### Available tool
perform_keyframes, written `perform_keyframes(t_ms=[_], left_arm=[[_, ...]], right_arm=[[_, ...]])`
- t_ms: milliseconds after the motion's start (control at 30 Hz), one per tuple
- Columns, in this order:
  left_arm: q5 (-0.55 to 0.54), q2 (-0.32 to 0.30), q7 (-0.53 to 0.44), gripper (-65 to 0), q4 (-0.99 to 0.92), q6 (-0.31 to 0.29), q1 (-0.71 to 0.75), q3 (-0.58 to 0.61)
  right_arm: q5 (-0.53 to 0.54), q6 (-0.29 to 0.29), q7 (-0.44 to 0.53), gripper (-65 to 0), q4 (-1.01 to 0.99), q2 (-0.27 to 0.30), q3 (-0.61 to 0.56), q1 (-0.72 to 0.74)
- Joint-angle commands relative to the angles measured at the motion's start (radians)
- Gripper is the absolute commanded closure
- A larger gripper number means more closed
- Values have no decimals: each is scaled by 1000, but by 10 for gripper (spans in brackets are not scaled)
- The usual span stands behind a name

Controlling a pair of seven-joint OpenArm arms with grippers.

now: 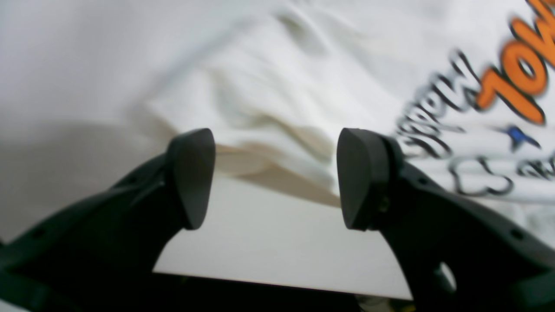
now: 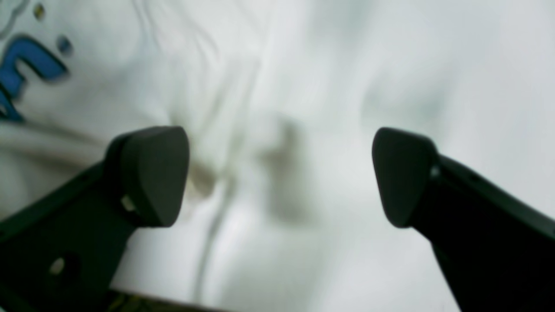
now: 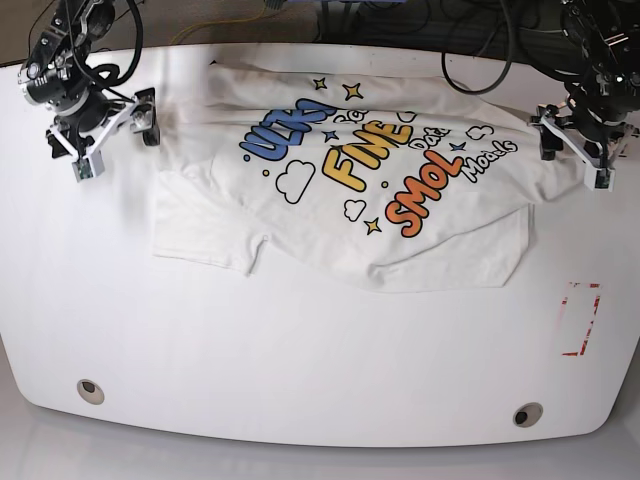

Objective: Layout the t-shirt on the table in an organized manner, then fold the t-shirt properly
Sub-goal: 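Move the left gripper to the shirt's hem edge and pinch it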

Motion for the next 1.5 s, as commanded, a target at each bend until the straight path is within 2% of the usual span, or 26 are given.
perform_keyframes(t_ms=[0, 133, 233, 500, 567, 833, 1000, 1167, 1300, 1400, 1467], left_arm=[[-26, -11, -13, -417, 19, -35, -3, -51], [-74, -12, -13, -415, 20, -101, -9, -114], [-111, -29, -13, -415, 22, -120, -21, -148], [-189, -69, -13, -415, 20, -120, -78, -245], [-201, -92, -13, -415, 19, -120, -98, -260], [-198, -120, -13, -415, 11, -117, -213, -258], [-168, -120, -13, -415, 11, -113, -291, -214], [-72, -118, -13, -415, 11, -77, -364, -123], [-9, -111, -13, -417, -9, -72, -411, -53], [24, -100, -13, -417, -41, -61, -446, -10], [46, -88, -13, -418, -72, -54, -468, 9]], right_arm=[[3, 0, -5, -648, -10, 11, 5, 31], [9, 0, -14, -648, -80, -1, 5, 85], [6, 0, -16, -648, -142, -18, 8, 120], [11, 0, -16, -648, -235, -26, 2, 152], [11, 0, -16, -648, -237, -43, 2, 159], [4, 0, -16, -648, -242, -78, -12, 165], [3, 0, -11, -648, -269, -93, -54, 166], [8, 0, -8, -648, -324, -96, -75, 188], [11, 0, -8, -640, -364, -107, -75, 200], [11, 0, -8, -583, -367, -116, -77, 212], [11, 0, -8, -523, -367, -116, -78, 214]])
